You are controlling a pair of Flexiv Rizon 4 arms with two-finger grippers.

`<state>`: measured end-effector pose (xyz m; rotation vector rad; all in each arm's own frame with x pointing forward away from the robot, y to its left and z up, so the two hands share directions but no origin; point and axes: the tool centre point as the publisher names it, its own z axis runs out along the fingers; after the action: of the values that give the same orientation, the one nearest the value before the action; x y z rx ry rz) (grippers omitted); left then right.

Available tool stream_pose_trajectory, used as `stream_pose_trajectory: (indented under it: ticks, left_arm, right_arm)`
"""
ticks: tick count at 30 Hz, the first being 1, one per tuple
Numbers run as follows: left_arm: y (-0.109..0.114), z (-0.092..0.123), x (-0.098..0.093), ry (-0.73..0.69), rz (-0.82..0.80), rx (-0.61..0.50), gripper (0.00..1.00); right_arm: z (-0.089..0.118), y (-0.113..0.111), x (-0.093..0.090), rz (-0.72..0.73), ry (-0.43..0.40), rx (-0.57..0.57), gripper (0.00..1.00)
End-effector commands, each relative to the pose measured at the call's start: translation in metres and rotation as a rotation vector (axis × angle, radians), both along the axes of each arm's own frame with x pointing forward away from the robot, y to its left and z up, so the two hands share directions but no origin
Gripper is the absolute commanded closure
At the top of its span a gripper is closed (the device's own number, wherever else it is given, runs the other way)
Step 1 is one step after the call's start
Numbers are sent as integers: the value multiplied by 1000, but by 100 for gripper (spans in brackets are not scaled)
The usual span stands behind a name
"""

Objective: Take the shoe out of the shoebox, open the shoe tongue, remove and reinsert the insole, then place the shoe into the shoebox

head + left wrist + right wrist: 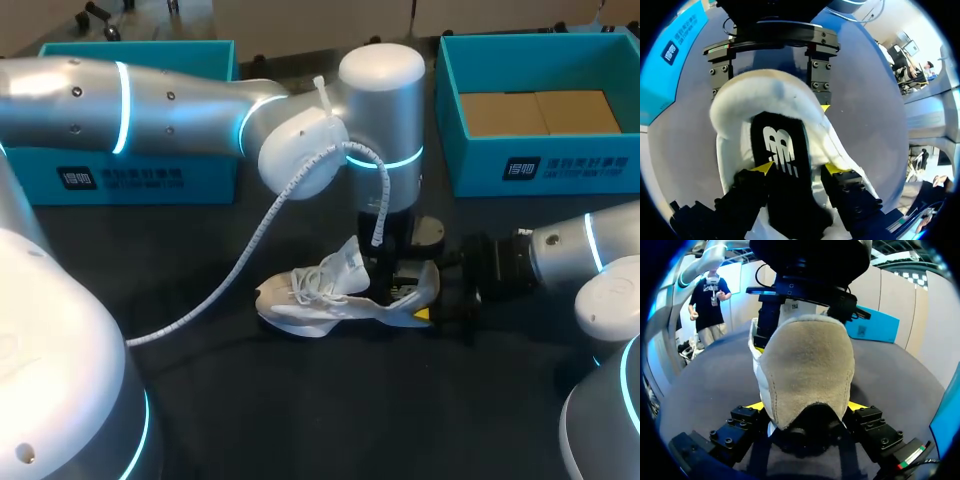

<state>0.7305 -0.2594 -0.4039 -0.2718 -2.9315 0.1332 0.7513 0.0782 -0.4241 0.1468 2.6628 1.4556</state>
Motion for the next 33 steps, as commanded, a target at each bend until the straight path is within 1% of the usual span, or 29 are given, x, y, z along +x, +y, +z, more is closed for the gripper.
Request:
stream_pose_trajectory:
  ticks: [1,4,8,10,11,12,14,17,19,20,22,24,26,28,31,33]
  left_arm:
    - [-1,-18,3,-7,19,-18,51]
    - [1,-17,6,-14,29,-24,54]
    - [3,-22,6,-52,31,-27,51]
    - [5,-25,6,-75,31,-25,45]
    - [5,-27,6,-82,33,-29,37]
    - [5,-29,6,-80,35,-27,34]
    - [5,-32,6,-98,46,-34,35]
    - [5,-37,7,-139,55,-37,42]
    - [6,-39,8,-162,55,-42,45]
    - [6,-40,8,-161,53,-40,51]
    - [7,-42,9,-174,53,-39,56]
    - [7,-43,9,-180,51,-36,71]
    - [8,-45,10,-178,53,-32,77]
    - [9,-47,11,-181,53,-29,80]
    - [11,-48,12,-181,57,-25,93]
    - [12,-48,14,-182,62,-23,98]
  right_arm:
    - [-1,2,0,-3,-1,-1,100]
    - [-1,2,0,-3,-1,-1,100]
    - [-1,2,0,-3,-1,-1,100]
    - [-1,2,0,-3,-1,-1,100]
    - [-1,2,0,-3,-1,-1,100]
    - [-1,2,0,-3,-1,-1,100]
    - [-1,2,0,-3,-1,-1,100]
    - [-1,2,0,-3,-1,-1,100]
    - [-1,2,0,-3,-1,-1,100]
    - [-1,2,0,-3,-1,-1,100]
    - [-1,2,0,-3,-1,-1,100]
    - [-1,2,0,-3,-1,-1,100]
    - [-1,2,0,-3,-1,-1,100]
    - [-1,2,0,-3,-1,-1,100]
    - [-1,2,0,-3,-1,-1,100]
    - [-1,2,0,-3,-1,-1,100]
